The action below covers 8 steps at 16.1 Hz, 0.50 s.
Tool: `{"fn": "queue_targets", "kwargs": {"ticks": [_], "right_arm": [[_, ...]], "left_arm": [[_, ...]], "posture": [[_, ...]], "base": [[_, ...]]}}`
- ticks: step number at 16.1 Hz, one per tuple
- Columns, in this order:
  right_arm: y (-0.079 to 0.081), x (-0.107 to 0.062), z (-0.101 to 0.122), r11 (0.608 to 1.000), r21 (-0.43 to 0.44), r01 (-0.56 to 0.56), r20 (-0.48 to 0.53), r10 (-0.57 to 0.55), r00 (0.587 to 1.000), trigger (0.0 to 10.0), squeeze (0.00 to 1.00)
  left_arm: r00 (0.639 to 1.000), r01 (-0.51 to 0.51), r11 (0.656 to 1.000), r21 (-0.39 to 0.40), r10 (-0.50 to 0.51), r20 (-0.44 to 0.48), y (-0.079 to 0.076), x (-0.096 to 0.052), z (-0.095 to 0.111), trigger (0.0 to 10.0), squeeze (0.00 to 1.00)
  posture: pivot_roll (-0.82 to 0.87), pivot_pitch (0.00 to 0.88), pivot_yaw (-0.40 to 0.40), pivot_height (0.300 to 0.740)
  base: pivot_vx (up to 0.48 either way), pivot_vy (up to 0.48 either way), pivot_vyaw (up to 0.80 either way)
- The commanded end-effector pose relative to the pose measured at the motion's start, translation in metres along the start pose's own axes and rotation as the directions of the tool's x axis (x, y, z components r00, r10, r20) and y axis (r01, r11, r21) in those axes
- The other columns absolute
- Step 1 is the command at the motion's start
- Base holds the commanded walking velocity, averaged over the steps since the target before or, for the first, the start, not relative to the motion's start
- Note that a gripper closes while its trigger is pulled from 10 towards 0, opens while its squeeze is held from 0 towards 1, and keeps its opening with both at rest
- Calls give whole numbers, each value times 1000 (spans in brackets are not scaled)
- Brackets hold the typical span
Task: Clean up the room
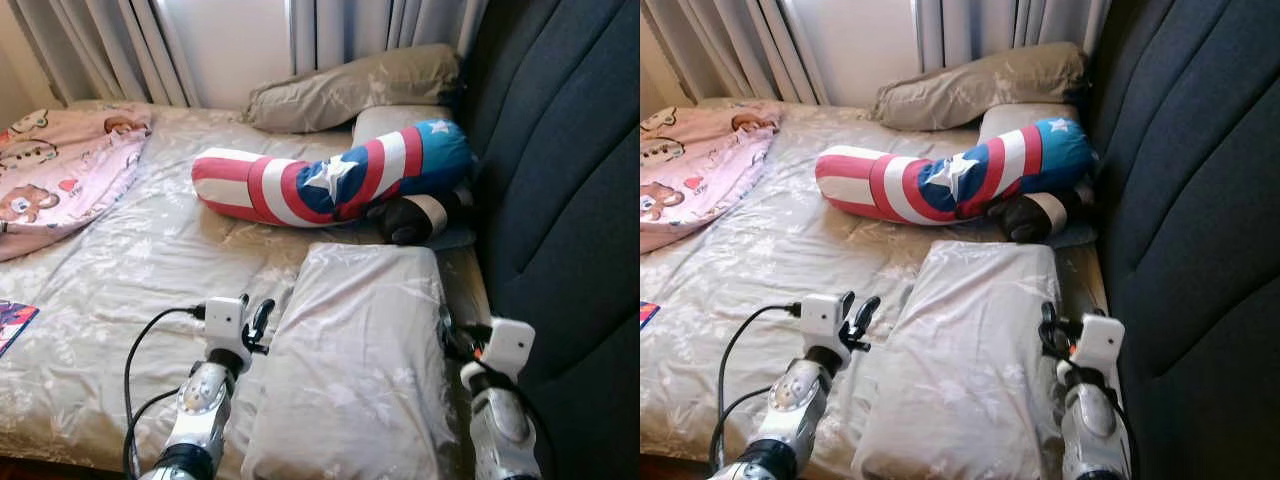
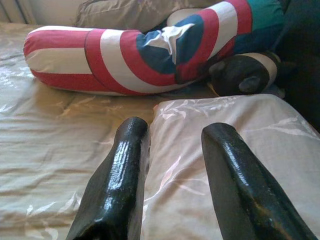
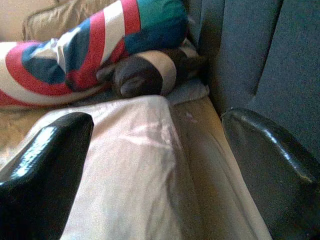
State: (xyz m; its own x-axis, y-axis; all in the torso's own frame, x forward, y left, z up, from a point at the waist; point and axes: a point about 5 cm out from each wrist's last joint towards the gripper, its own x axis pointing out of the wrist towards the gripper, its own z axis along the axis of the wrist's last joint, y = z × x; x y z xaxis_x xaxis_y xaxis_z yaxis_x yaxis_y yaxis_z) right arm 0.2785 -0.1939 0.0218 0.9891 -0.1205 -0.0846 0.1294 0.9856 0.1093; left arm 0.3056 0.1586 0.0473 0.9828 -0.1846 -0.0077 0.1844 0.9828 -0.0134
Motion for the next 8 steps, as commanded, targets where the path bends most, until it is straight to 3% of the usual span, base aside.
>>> {"fn": "queue_targets", "kwargs": {"ticks": [1,8], "right_arm": [[0,-3,-4,1000,-16,4,-24,-4,1000,10000,0],[-1,-2,-5,999,-30,11,-48,-12,999,10000,0]], "left_arm": [[1000,16,1000,24,-16,17,0,0,3,10000,0],[999,34,999,30,-33,-10,1,2,3,10000,0]], "posture": [[-20,24,-37,740],[-25,5,-35,686]], "base": [[0,0,0],[0,0,0]]}}
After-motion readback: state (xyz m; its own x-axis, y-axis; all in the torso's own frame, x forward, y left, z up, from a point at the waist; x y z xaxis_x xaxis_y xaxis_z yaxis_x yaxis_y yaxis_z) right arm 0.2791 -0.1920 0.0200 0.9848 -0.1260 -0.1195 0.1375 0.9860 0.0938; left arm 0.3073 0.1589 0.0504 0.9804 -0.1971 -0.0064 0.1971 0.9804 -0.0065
